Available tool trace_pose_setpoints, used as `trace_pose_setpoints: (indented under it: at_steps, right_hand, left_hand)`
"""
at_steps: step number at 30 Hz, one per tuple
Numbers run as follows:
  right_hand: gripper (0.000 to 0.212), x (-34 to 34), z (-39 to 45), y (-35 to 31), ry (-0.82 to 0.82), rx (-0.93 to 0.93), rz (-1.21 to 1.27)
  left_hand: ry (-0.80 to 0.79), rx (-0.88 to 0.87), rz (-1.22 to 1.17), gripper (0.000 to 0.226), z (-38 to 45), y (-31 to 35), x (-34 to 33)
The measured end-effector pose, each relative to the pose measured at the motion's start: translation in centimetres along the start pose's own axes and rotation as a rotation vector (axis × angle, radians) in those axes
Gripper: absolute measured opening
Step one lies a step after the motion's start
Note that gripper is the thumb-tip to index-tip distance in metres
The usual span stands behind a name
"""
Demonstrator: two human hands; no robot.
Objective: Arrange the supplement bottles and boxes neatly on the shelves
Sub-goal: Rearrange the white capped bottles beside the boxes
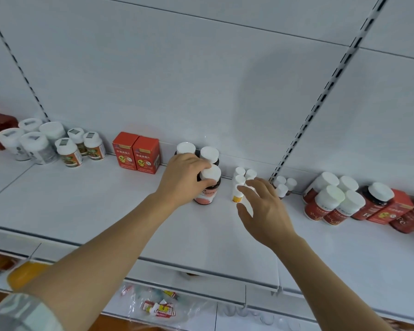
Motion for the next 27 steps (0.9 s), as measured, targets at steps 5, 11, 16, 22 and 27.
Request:
trace_pose_setpoints:
  at_steps: [5,11,16,22,27]
  right_hand:
    - [0.035,-0.3,0.5,0.0,-0.007,-0.020,-0.005]
    - [0.040,-0.8,0.7,0.1,-0.045,-0.066,-0.061]
    - [0.043,-1.2,0.3,0.4,-0.074,-0.110,-0.107]
    - [0.047,-1.0,-0.6,0.9,-0.077,-0.152,-0.124]
    - [0.049,-0.1,-1.7,1.6,-0.094,-0.182,-0.146]
  left_hand:
    - [0.000,-0.015,0.037,0.035,0.0,-0.4,-0.1]
    - [-0.001,-0.031,0.023,0.036,0.0,-0.5,-0.3]
    - [0.005,-0.050,0.049,0.037,-0.2,-0.2,-0.2]
    - [0.017,-0.060,0.057,0.035,-0.3,0.0,-0.2]
    - [0.072,-0.098,0.050,0.038,0.1,2.1,0.2]
Point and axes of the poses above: each hand's wrist, its own z-axis towards the middle knuckle, its own x-axis out of the back of the hand, y = z × x, the point moved 9 cm from there along z, towards the middle knuckle, and after that the axes turned 7 degrees about -y, right-handed, at the moved point
